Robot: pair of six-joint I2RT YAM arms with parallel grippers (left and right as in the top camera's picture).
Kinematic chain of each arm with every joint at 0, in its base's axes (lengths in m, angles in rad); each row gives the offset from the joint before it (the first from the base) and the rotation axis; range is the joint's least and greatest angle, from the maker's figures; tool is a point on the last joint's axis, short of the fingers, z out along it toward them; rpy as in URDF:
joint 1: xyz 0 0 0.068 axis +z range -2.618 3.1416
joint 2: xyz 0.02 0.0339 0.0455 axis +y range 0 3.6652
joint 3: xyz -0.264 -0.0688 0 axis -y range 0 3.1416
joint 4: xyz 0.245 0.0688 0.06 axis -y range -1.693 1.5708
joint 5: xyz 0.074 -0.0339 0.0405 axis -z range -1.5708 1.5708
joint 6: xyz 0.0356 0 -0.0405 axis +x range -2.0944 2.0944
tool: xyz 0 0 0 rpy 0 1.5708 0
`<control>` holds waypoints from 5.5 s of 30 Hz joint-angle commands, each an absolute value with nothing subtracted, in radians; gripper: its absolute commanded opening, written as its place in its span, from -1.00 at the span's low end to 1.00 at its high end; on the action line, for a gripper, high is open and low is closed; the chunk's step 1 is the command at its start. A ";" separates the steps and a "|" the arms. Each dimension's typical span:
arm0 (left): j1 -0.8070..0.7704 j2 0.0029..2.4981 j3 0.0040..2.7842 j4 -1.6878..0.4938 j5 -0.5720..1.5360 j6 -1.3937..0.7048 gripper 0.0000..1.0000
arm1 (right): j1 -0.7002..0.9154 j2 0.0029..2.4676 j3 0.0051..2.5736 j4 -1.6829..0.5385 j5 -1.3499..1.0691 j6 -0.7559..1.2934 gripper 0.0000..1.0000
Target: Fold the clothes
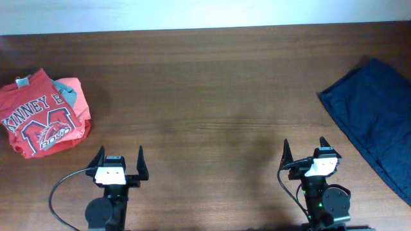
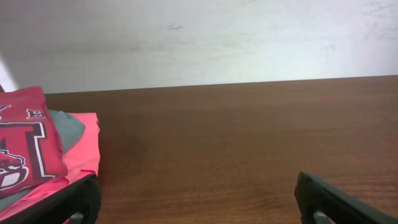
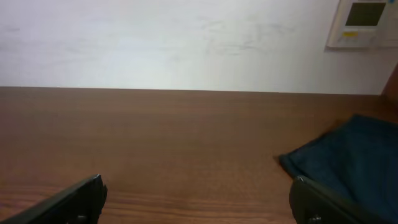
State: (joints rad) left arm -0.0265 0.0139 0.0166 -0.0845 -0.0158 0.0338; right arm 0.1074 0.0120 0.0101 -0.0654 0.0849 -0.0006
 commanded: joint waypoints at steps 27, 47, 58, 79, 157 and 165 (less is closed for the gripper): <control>-0.024 0.005 0.166 -0.727 0.135 -0.067 0.98 | 0.109 0.004 0.155 -0.603 0.096 0.083 0.97; -0.023 0.005 0.166 -0.709 0.063 -0.059 0.99 | 0.109 0.004 0.155 -0.603 0.087 0.084 0.97; -0.023 0.006 0.167 -0.477 0.093 -0.060 0.98 | 0.110 0.004 0.176 -0.511 0.019 0.087 0.97; -0.023 0.562 0.621 -0.395 0.083 -0.048 0.99 | 0.110 0.553 0.793 -0.709 0.186 0.083 0.97; -0.023 1.159 1.077 -0.783 0.085 -0.049 0.98 | -0.353 1.974 1.145 -0.475 -0.145 -0.243 -0.87; -0.023 1.159 1.077 -0.749 0.085 -0.049 0.98 | 0.056 1.970 1.145 -0.547 -0.147 -0.326 -0.86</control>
